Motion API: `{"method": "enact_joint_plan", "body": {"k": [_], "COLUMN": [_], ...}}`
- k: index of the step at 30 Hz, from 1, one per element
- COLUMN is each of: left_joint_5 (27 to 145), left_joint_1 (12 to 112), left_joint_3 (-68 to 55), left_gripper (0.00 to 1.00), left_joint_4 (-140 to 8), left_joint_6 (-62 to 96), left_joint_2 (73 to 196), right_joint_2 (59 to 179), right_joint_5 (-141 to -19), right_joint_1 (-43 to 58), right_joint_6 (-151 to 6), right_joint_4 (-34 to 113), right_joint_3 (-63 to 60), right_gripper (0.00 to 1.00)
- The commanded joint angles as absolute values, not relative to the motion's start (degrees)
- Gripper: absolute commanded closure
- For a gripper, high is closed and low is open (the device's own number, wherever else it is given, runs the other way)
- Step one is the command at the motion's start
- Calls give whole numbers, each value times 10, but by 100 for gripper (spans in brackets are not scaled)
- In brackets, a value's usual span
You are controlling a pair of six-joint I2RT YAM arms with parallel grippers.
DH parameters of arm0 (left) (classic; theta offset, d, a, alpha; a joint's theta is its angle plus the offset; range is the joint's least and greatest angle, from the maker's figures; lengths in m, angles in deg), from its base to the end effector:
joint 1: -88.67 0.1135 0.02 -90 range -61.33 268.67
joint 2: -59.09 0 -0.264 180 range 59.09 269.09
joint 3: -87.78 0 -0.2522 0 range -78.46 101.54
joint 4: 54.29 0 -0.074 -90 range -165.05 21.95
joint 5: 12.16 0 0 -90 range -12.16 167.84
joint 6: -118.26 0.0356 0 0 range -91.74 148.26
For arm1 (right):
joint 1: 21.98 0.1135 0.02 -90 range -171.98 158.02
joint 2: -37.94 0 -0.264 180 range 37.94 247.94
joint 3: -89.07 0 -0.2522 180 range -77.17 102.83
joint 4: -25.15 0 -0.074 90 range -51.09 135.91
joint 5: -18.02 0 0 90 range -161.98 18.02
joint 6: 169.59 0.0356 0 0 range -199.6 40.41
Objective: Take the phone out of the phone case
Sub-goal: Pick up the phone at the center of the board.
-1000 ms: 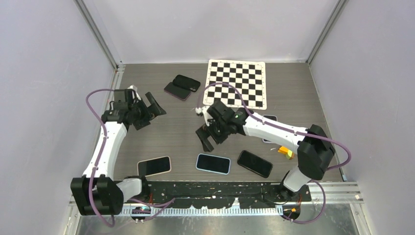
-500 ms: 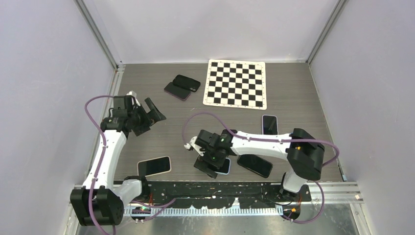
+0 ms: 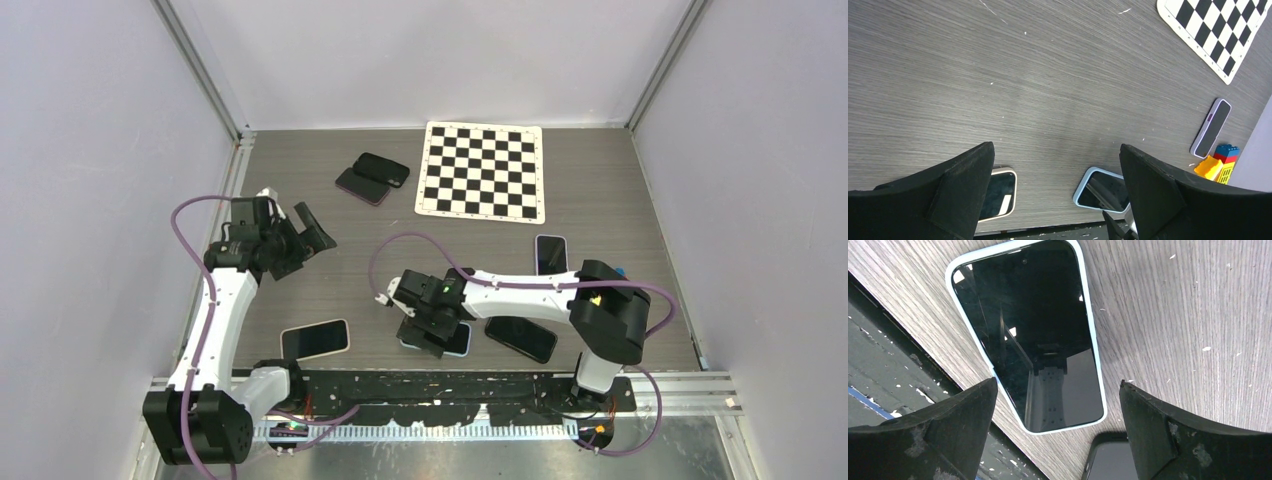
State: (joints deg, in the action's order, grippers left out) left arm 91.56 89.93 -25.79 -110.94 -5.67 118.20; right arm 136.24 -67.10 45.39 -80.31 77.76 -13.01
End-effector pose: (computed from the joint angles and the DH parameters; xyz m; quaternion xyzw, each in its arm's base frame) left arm 0.2055 -0.0039 0.2898 -0.2419 0.9000 -0.2045 0.2996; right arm 0.1284 0.3002 0.1822 -0.5480 0.8223 0.0460 0.1466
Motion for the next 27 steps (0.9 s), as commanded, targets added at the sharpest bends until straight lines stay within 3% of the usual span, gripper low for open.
{"method": "enact_joint_plan", "body": {"k": [1,19,21,23,24,26,27], "left_joint_5": [895,884,883,882,881,883,886], "left_joint_1": [901,901,901,901,901,901,901], "left_joint_3": [-242,-233,-233,-234,-236,-238,-239], "left_gripper": [0,0,0,0,0,0,0], "left_joint_4": [-1113,-1115,-1116,-1116,-1116,-1115,-1115], "left_joint_6": [-43,-42,-41,-44,-46,-49,-51], "left_joint_2": [1171,1183,1182,1181,1181,1183,1185], "right_joint_2": [1362,1416,1418,1420,1418,1406,1401], "right_joint_5": [-658,-702,-702,-694,-692,-686,-684], "right_joint_1": [456,447,444,435,431,417,408], "right_joint_6": [-824,-843,-839,-824,-818,-802,-791], "right_joint_4": [758,752,750,742,738,716,700], "right_joint_3": [-119,-123,-124,-126,-128,-139,-146], "right_gripper": [2,4,9,25,41,55,57]}}
